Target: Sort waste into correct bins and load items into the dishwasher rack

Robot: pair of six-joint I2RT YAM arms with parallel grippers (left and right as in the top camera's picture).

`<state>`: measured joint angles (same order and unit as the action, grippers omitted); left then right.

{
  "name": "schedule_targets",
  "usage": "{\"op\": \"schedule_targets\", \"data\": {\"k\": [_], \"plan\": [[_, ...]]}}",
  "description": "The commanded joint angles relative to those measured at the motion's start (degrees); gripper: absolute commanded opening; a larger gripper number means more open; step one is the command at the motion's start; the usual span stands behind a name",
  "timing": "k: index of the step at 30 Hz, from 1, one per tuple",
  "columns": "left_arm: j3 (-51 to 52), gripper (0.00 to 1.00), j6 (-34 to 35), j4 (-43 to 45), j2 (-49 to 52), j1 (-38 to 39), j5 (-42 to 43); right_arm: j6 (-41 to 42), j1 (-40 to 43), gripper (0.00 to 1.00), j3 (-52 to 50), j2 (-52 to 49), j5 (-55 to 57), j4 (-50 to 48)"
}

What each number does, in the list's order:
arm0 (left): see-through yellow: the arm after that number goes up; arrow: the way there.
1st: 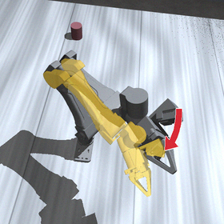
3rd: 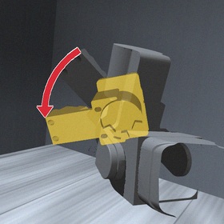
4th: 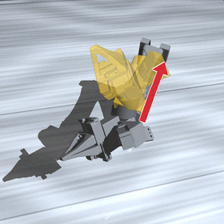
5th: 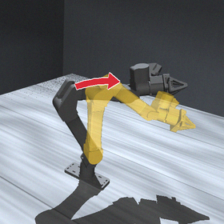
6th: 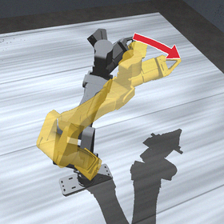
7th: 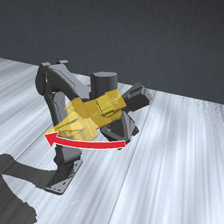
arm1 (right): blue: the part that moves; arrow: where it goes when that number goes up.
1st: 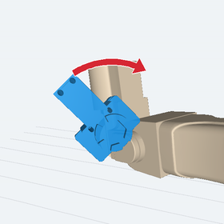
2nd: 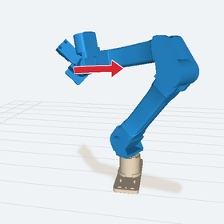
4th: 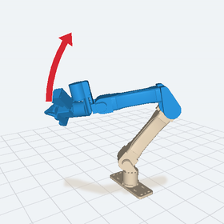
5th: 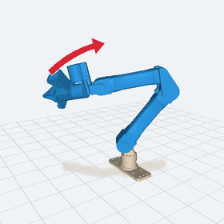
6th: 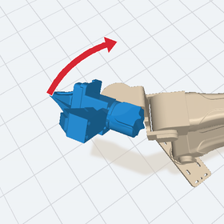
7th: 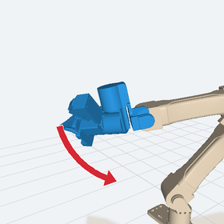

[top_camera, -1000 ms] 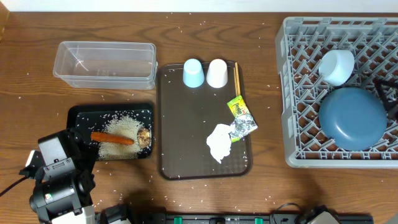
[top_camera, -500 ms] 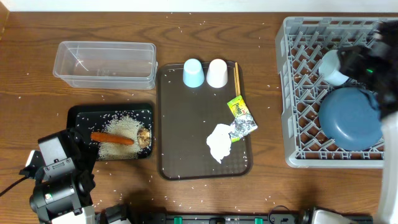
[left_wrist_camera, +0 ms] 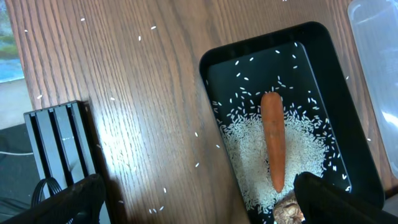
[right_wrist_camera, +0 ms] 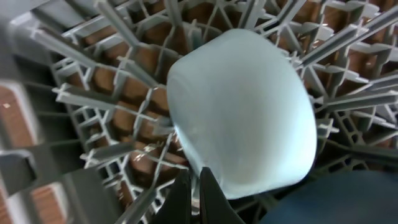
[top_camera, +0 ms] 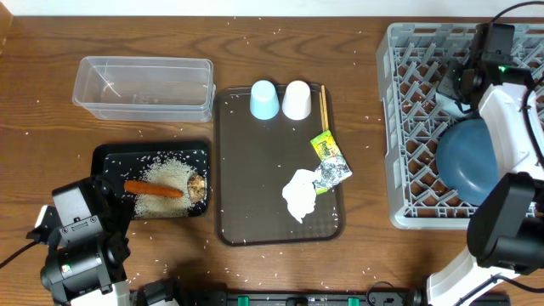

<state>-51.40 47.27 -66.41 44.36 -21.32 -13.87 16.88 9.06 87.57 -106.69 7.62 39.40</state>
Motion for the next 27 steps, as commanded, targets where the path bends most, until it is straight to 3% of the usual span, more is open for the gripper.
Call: {"op": "schedule_targets", "data": {"k": [1, 8, 13, 19, 24, 27], "plan": [[-0.9, 0.98, -0.7, -0.2, 0.1, -0.3, -0.5, -0.6, 0.6, 0.01, 2.3, 0.0, 4.8, 0.1], [-0.9, 0.98, -0.7, -0.2, 0.1, -0.3, -0.5, -1.3, 3.6, 0.01, 2.3, -0.7, 7.1, 0.8], [-0.9, 0.98, -0.7, -0.2, 0.1, -0.3, -0.5, -3.3, 5.9, 0.01, 2.4, -0.8, -5.2, -0.3], [-0.9, 0.98, -0.7, -0.2, 0.1, -0.3, -0.5, -4.5, 5.8, 0.01, 3.4, -0.5, -6.4, -0.7], [-0.9, 0.98, -0.7, -0.2, 0.1, -0.3, -0.5, -9.7, 5.7, 0.01, 3.3, -0.6, -19.3, -3.1], [-0.9, 0.98, -0.7, -0.2, 0.1, -0.3, -0.5, -9.9, 5.1, 0.01, 3.3, -1.0, -17.8, -3.2]]}}
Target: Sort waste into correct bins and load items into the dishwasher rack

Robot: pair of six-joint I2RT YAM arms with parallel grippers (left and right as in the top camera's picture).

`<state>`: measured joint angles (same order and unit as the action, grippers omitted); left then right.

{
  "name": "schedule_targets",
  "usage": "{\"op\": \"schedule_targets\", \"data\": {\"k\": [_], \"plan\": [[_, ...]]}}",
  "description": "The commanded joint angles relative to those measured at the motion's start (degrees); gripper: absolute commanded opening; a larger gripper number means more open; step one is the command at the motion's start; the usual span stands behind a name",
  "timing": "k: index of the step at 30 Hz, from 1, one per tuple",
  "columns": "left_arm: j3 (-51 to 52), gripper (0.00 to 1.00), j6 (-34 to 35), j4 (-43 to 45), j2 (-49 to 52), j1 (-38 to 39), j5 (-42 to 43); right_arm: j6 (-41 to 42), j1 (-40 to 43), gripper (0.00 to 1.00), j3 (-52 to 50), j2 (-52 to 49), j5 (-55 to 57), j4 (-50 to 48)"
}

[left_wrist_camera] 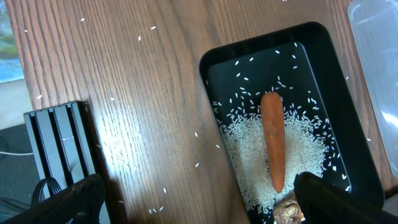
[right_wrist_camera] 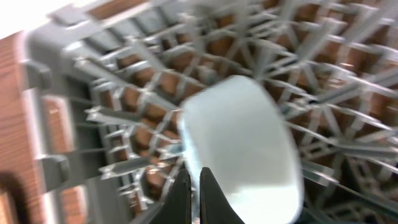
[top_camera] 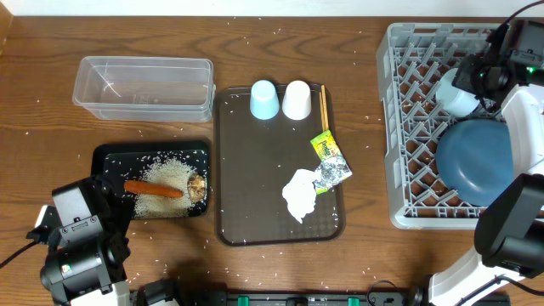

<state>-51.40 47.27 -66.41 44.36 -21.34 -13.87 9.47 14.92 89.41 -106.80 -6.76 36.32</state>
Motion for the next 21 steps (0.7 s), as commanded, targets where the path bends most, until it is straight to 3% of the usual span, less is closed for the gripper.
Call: {"op": "schedule_targets", "data": {"k": [1, 15, 21], "plan": [[-0.9, 0.98, -0.7, -0.2, 0.1, -0.3, -0.5, -3.0, -1.0, 0.01, 1.5, -1.4, -2.6, -0.1], [-0.9, 0.98, -0.7, -0.2, 0.1, -0.3, -0.5, 0.4, 0.1, 0.01, 2.0, -5.2, 11.5, 2.0], [-0.9, 0.98, -0.7, -0.2, 0.1, -0.3, -0.5, 2.4, 1.2, 0.01, 9.3, -5.2, 11.5, 9.8]]}}
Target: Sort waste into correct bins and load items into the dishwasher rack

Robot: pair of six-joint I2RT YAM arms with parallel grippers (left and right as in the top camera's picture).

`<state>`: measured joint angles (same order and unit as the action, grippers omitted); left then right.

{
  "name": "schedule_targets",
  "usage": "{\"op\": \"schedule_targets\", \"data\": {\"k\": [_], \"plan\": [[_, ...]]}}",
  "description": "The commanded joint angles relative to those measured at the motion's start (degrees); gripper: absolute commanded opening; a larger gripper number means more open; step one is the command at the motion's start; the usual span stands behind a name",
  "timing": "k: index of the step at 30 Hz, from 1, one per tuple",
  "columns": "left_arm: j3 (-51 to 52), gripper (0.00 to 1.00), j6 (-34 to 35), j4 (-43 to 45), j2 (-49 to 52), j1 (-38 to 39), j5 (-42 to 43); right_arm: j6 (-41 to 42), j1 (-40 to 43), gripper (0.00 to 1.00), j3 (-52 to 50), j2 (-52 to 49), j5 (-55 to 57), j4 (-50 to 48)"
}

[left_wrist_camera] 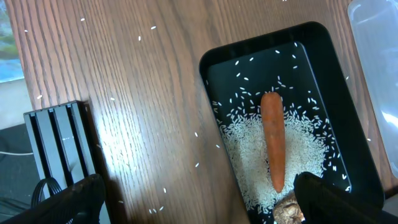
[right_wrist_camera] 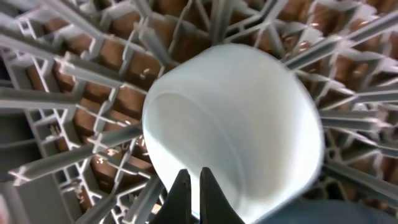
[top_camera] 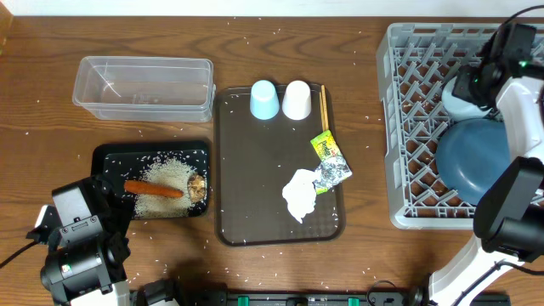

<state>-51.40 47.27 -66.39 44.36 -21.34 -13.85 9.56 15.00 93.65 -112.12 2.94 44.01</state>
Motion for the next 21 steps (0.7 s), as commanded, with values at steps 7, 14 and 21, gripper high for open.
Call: {"op": "schedule_targets", "data": {"k": [7, 14, 21], "plan": [[-0.9, 0.98, -0.7, -0.2, 0.1, -0.3, -0.5, 4.2, 1.0, 0.01, 16.0, 0.2, 1.2, 12.7], [-0.9, 0.98, -0.7, -0.2, 0.1, -0.3, -0.5, -0.6, -3.0, 0.03, 18.9, 0.7, -24.3, 14.6], [-0.9, 0.98, -0.7, -0.2, 0.1, -0.3, -0.5, -7.5, -14.1, 0.46, 18.7, 0.7, -28.5, 21.4]]}}
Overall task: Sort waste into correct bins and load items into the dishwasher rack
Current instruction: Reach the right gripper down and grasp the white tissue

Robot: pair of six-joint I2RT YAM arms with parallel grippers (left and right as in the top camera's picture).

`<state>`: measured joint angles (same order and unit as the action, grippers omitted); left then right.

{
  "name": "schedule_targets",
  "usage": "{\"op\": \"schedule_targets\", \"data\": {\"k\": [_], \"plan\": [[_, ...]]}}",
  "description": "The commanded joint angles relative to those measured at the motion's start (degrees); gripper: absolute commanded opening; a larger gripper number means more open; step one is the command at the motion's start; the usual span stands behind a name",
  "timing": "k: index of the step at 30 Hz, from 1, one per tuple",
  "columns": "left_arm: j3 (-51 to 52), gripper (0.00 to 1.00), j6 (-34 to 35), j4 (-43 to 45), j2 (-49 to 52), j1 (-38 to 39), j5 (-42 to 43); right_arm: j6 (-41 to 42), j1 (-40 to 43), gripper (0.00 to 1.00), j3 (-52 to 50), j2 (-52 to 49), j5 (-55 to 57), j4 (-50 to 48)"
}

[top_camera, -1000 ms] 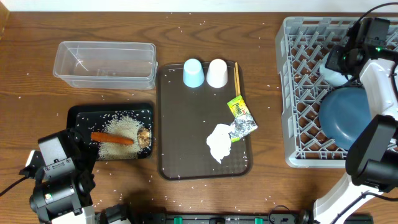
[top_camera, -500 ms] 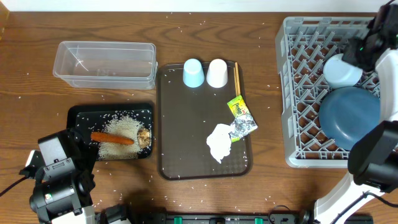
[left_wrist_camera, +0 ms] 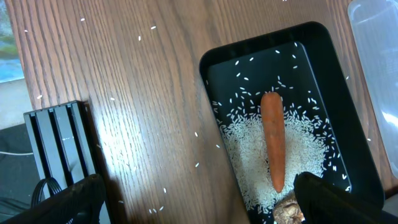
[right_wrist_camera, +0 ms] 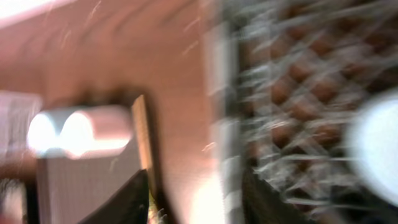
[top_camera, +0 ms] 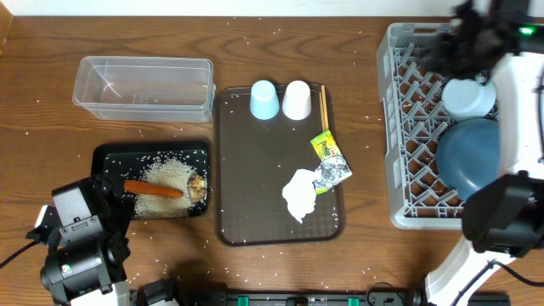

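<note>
A pale blue cup (top_camera: 469, 95) stands in the grey dishwasher rack (top_camera: 399, 127), just behind the dark blue bowl (top_camera: 472, 157). My right gripper (right_wrist_camera: 199, 199) is open and empty, blurred by motion, over the rack's far left part; the cup shows at the right edge (right_wrist_camera: 379, 155). On the brown tray (top_camera: 246, 204) stand a blue cup (top_camera: 264, 99) and a white cup (top_camera: 297, 99), with a chopstick (top_camera: 323, 106), a green wrapper (top_camera: 327, 153) and crumpled white paper (top_camera: 299, 194). My left gripper (left_wrist_camera: 199, 205) is open over the table beside the black tray (left_wrist_camera: 211, 68).
The black tray (top_camera: 106, 157) holds rice, a carrot (top_camera: 153, 189) and a brown scrap. A clear plastic bin (top_camera: 144, 85) stands behind it. Rice grains are scattered over the wooden table. The right arm rises along the rack's right side.
My right gripper was shut on the pale blue cup beside the bowl. It is now open, the cup stands free in the rack, and the gripper has moved left toward the tray.
My right gripper held the pale blue cup over the rack, shut on its rim. The cup was then further back over the rack, then down against the bowl. Now it stands released there. The left arm has stayed still throughout.
</note>
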<state>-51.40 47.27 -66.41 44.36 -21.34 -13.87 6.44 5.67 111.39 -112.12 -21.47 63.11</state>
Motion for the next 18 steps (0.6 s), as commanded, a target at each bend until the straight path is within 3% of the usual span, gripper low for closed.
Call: {"op": "schedule_targets", "data": {"k": [1, 4, 6, 8, 10, 14, 18], "plan": [[-0.9, 0.98, -0.7, -0.2, 0.1, -0.3, -0.5, -4.4, -6.3, 0.46, 1.0, 0.6, -3.4, 3.7], [-0.9, 0.98, -0.7, -0.2, 0.1, -0.3, -0.5, -4.2, -13.0, 0.44, 0.9, 0.6, -1.9, 9.1], [-0.9, 0.98, -0.7, -0.2, 0.1, -0.3, -0.5, -3.7, -18.1, 0.55, 0.9, 0.6, -1.9, 13.0], [-0.9, 0.98, -0.7, -0.2, 0.1, -0.3, -0.5, -3.7, -22.3, 0.68, 0.9, 0.6, -1.1, 16.1], [-0.9, 0.98, -0.7, -0.2, 0.1, -0.3, -0.5, -1.1, -26.9, 0.98, 0.5, 0.6, 3.5, 18.8], [-0.9, 0.98, -0.7, -0.2, 0.1, -0.3, -0.5, 12.2, -35.6, 0.99, -2.1, 0.6, 18.2, 19.8], [-0.9, 0.98, -0.7, -0.2, 0.1, -0.3, -0.5, 25.0, -43.6, 0.99, -6.6, 0.6, 26.1, 19.6]]}}
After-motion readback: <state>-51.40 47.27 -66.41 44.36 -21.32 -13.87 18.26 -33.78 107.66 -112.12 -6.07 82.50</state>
